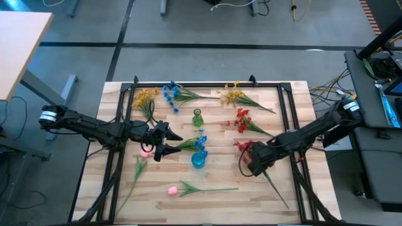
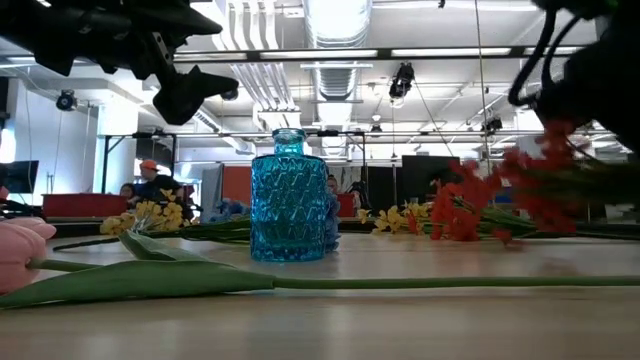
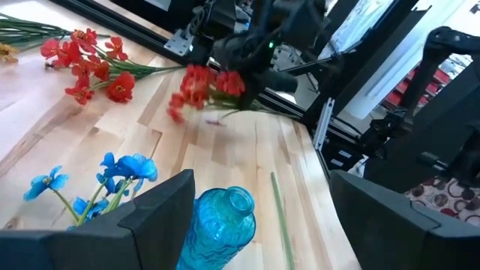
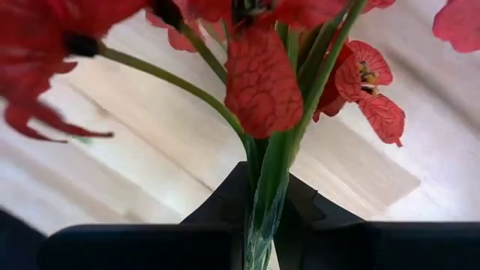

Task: Sort flowers into vase by color
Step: Put the bottom red flowers into the green vase

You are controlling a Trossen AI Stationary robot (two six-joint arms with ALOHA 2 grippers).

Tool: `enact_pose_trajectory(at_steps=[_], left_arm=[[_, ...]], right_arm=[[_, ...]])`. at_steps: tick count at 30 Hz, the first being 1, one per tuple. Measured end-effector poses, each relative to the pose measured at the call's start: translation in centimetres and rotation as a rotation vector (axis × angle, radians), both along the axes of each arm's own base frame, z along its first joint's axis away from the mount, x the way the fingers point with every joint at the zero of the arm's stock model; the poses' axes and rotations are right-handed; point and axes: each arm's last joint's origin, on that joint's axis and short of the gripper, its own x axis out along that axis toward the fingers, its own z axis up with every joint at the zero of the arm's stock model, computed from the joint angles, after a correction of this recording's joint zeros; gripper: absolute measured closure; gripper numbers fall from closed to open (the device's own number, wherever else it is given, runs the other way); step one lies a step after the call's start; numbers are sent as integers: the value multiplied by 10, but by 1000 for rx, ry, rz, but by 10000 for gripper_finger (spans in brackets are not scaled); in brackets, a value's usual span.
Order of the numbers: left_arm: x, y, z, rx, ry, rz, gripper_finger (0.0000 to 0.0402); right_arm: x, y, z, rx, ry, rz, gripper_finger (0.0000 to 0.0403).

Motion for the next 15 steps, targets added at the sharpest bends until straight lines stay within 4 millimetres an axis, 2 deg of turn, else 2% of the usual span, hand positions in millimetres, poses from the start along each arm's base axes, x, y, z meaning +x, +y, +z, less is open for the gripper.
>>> enact_pose_trajectory(at_steps=[8,15], left_arm=[[0,0,0,-17,5,4,109],[0,0,0,-22,6,5,109]], right_arm=[[-10,-11,36,-131,-315,6,374],[-1,-15,72,-353,-763,101,374]])
